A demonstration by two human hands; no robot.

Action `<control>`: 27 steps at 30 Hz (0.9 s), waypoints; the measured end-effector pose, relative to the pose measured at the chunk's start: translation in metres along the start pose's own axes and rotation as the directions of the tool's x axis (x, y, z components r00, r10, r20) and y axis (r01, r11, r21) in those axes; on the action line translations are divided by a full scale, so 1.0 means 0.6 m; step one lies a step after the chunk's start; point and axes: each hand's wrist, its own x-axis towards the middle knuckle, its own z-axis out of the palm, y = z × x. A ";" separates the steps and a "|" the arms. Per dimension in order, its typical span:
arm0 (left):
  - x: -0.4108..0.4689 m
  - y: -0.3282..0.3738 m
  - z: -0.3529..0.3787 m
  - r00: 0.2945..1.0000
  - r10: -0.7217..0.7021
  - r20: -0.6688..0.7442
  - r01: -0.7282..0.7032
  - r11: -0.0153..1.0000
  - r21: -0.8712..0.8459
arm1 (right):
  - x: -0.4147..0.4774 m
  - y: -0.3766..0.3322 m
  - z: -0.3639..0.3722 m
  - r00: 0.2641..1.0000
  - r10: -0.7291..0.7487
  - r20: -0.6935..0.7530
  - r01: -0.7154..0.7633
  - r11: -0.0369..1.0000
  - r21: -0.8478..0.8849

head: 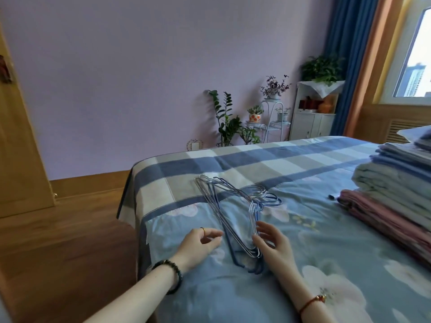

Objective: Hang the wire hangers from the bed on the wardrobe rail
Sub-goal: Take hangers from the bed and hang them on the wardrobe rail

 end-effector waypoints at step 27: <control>0.062 -0.001 0.028 0.986 -0.160 -0.049 0.154 0.983 -0.099 | 0.008 0.008 0.015 0.998 0.008 0.063 0.003 0.986 -0.167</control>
